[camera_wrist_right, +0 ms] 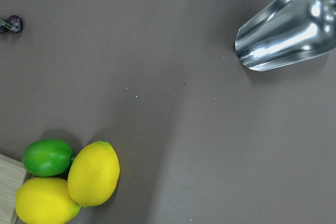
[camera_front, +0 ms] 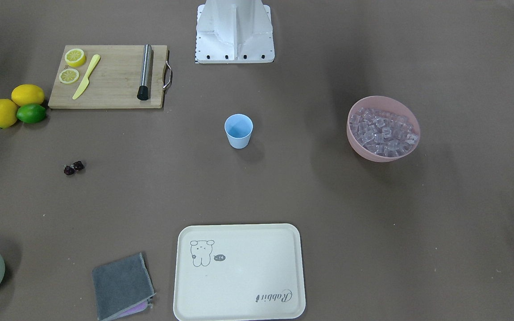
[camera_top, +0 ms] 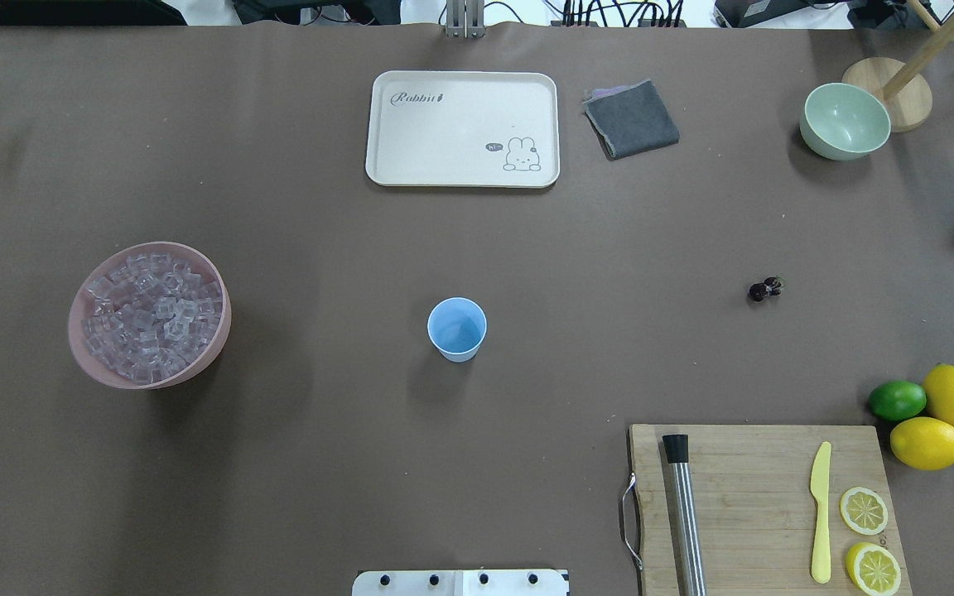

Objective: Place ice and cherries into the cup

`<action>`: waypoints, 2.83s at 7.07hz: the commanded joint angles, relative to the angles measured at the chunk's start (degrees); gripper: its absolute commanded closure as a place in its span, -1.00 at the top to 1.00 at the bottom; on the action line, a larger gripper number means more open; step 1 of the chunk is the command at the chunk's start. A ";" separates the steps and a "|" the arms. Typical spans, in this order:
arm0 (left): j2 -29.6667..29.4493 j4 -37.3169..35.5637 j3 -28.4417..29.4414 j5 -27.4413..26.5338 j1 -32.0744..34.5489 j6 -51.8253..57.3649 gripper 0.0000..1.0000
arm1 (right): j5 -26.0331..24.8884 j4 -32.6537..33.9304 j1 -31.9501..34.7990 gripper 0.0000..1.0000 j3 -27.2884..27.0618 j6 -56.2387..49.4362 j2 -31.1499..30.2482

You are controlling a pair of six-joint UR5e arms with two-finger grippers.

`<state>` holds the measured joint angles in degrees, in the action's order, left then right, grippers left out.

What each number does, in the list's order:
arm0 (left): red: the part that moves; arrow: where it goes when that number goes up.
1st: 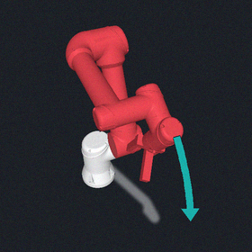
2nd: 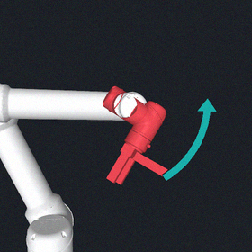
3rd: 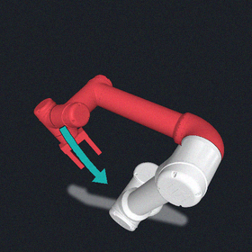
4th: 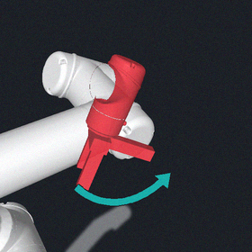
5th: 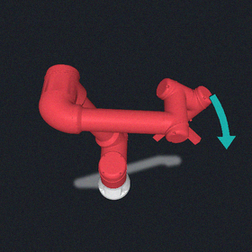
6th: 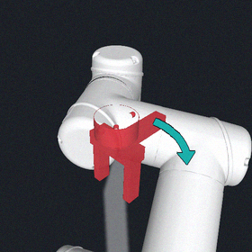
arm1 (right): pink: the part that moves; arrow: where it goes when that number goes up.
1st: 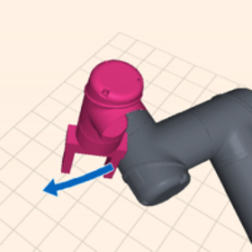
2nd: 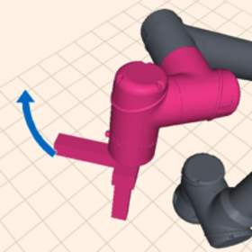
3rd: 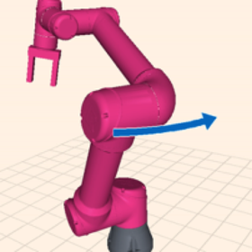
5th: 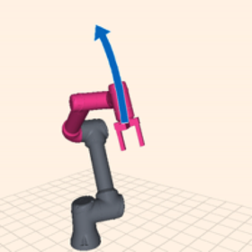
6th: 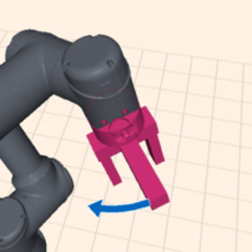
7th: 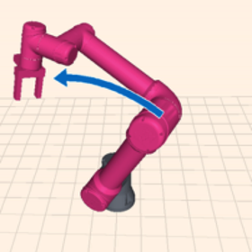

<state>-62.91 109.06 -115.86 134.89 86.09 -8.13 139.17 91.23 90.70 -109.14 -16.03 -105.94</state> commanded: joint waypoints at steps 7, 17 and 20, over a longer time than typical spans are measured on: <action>0.15 3.09 1.34 1.34 0.04 -0.05 0.96 | -0.12 0.00 0.00 1.00 -0.11 0.29 0.12; -13.95 2.83 -7.18 0.68 -22.64 -38.70 0.94 | 0.32 -0.09 -0.18 1.00 -0.38 0.03 -0.23; -23.62 2.04 -4.40 -14.60 -37.88 -52.56 0.94 | 0.23 -0.09 -0.18 1.00 -0.38 0.29 -0.23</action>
<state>-81.66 111.48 -122.63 126.66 54.14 -55.14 139.42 91.14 90.53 -109.50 -15.77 -106.11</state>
